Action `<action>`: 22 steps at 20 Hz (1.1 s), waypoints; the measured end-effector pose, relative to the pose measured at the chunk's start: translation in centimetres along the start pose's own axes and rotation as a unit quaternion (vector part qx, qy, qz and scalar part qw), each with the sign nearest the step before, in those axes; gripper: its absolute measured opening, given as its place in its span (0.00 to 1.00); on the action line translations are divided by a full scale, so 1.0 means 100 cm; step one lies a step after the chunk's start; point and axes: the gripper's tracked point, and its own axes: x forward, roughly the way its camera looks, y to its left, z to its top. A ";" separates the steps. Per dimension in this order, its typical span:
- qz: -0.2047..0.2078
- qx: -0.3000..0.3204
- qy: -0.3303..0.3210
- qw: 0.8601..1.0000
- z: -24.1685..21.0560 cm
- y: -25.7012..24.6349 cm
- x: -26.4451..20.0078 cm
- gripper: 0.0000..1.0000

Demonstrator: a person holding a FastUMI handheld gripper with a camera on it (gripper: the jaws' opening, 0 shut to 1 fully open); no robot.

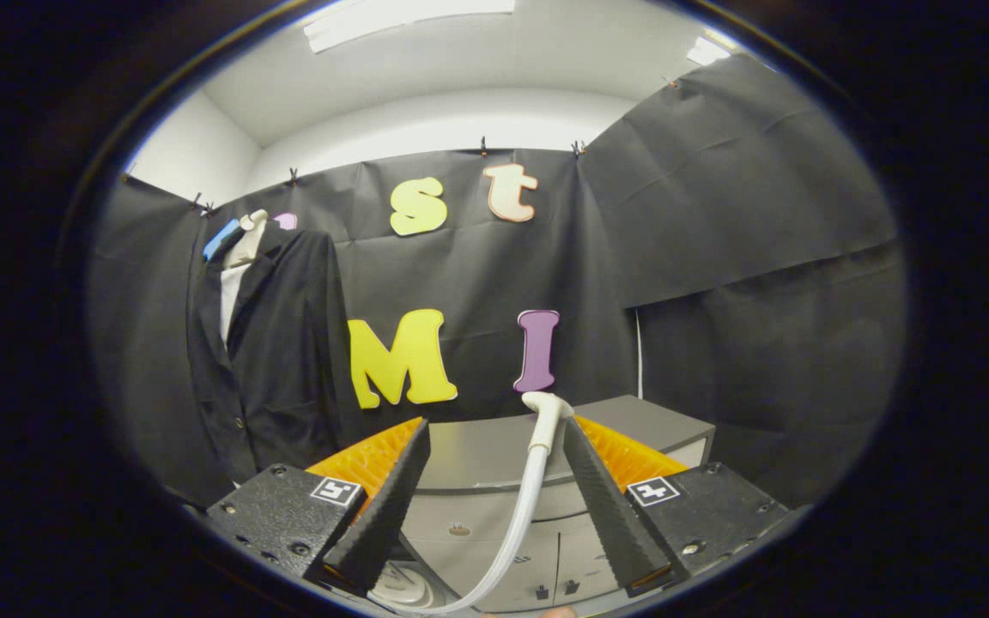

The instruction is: Iron the clothes twice with a garment steamer, once on the left side and once on the right side.

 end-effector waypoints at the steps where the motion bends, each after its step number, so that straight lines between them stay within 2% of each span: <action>1: 0.005 0.002 0.008 1.000 0.000 -0.001 0.013 0.98; 4: 0.017 0.003 0.011 1.000 0.010 -0.003 0.052 0.98; 11: -0.005 -0.040 0.067 0.997 0.008 -0.026 0.132 0.98; 15: 0.000 -0.026 0.123 0.992 0.000 -0.039 0.149 0.98; 18: -0.012 -0.017 0.163 0.986 -0.008 -0.058 0.155 0.98; 22: -0.032 0.001 0.238 0.971 -0.042 -0.078 0.156 0.98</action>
